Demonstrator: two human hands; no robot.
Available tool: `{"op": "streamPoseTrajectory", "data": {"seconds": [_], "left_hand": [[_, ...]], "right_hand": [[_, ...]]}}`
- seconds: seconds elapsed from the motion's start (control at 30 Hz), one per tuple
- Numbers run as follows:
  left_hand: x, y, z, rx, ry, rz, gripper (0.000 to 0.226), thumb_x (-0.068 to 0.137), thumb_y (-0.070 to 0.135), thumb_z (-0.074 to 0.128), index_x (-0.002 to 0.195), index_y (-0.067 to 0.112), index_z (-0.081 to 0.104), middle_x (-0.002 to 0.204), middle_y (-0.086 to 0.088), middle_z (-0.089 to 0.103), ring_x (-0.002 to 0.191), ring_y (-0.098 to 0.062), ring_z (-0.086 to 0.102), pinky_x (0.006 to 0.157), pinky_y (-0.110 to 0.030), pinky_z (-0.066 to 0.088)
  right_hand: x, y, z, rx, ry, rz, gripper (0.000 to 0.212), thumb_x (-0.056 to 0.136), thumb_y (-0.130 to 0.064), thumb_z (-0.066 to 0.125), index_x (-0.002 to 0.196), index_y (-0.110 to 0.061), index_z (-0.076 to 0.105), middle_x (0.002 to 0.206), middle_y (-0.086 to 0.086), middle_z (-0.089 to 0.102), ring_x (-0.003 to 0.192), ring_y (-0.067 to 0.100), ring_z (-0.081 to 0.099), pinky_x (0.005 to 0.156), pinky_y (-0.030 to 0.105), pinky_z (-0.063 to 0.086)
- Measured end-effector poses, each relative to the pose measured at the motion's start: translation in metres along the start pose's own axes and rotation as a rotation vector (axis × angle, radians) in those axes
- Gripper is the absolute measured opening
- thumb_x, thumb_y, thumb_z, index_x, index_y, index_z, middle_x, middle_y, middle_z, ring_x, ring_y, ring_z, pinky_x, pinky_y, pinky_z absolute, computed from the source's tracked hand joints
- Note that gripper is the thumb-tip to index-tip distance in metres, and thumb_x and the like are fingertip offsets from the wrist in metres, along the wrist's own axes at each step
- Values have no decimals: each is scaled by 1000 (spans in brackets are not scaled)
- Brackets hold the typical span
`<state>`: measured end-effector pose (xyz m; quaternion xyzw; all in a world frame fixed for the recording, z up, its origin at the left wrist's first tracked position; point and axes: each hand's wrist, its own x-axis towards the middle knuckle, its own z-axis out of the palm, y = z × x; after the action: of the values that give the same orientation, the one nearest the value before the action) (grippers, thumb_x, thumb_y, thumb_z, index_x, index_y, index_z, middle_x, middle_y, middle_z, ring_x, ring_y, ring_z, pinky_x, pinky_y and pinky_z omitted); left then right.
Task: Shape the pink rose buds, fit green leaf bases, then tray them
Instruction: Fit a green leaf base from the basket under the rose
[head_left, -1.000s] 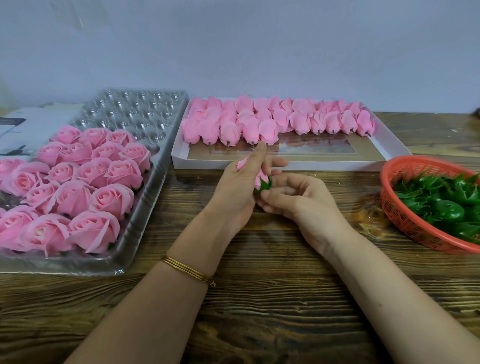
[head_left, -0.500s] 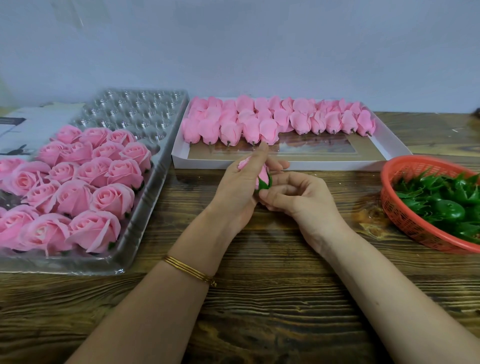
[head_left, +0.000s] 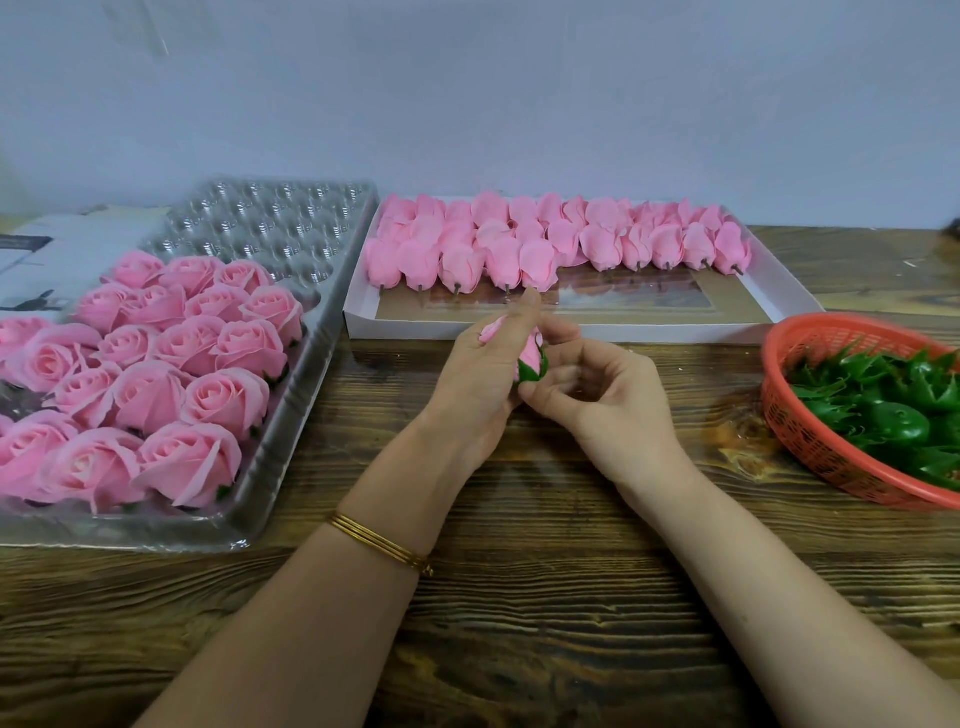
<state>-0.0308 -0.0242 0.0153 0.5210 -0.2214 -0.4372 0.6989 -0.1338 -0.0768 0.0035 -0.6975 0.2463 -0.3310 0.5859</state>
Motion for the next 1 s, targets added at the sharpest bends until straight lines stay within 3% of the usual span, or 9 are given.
{"op": "streamPoseTrajectory", "data": {"seconds": [0.1, 0.27, 0.4, 0.5, 0.6, 0.73, 0.9, 1.0], "left_hand": [[0, 0, -2, -18, -10, -6, 39, 100, 36, 53, 84, 4, 69, 79, -9, 71, 79, -20, 70, 77, -35, 60], [3, -1, -4, 8, -3, 21, 44, 99, 40, 50, 82, 5, 70, 91, -10, 73, 86, -22, 70, 87, -40, 56], [3, -1, -5, 30, -9, 33, 49, 98, 43, 50, 62, 18, 73, 91, -4, 75, 83, -16, 69, 71, -32, 56], [2, -1, -4, 36, -10, 31, 51, 98, 44, 50, 58, 21, 71, 92, -3, 76, 83, -17, 69, 60, -29, 53], [2, -2, -3, 37, -9, 34, 50, 99, 41, 50, 59, 18, 70, 91, -4, 76, 84, -17, 70, 74, -37, 56], [0, -2, -2, 37, -6, 36, 45, 100, 38, 50, 69, 13, 71, 82, -8, 74, 78, -19, 70, 91, -45, 54], [-5, 1, 1, 55, 16, 20, 41, 100, 38, 52, 81, 7, 71, 86, -14, 70, 87, -26, 67, 100, -50, 50], [-5, 1, 2, 51, 19, 21, 39, 99, 36, 53, 80, 7, 70, 86, -15, 69, 85, -26, 67, 95, -46, 53]], "right_hand": [[0, 0, 1, 0, -7, 8, 26, 74, 11, 76, 81, -12, 66, 73, -18, 63, 58, 1, 52, 63, 13, 47], [2, -1, -2, 150, -49, 172, 19, 80, 9, 69, 98, 2, 68, 78, 12, 65, 73, 18, 59, 72, 24, 51], [2, -3, -4, 239, -80, 260, 14, 86, 5, 63, 98, 6, 69, 84, 19, 65, 75, 19, 60, 70, 25, 50], [1, -3, -4, 265, -73, 255, 14, 84, 6, 65, 97, 6, 70, 80, 18, 65, 72, 19, 61, 68, 22, 51], [1, -1, -4, 266, -39, 237, 19, 80, 6, 69, 99, 8, 69, 79, 18, 64, 76, 25, 58, 69, 25, 50], [0, -1, -4, 204, -5, 180, 25, 77, 7, 73, 101, 7, 70, 72, 8, 69, 75, 19, 64, 75, 23, 55], [0, -2, -1, 98, 17, 105, 24, 74, 10, 75, 93, -4, 69, 64, -12, 67, 64, 4, 60, 69, 13, 51], [0, -2, 0, 47, 24, 62, 26, 73, 9, 77, 85, -12, 67, 68, -15, 66, 60, 3, 57, 67, 14, 51]]}}
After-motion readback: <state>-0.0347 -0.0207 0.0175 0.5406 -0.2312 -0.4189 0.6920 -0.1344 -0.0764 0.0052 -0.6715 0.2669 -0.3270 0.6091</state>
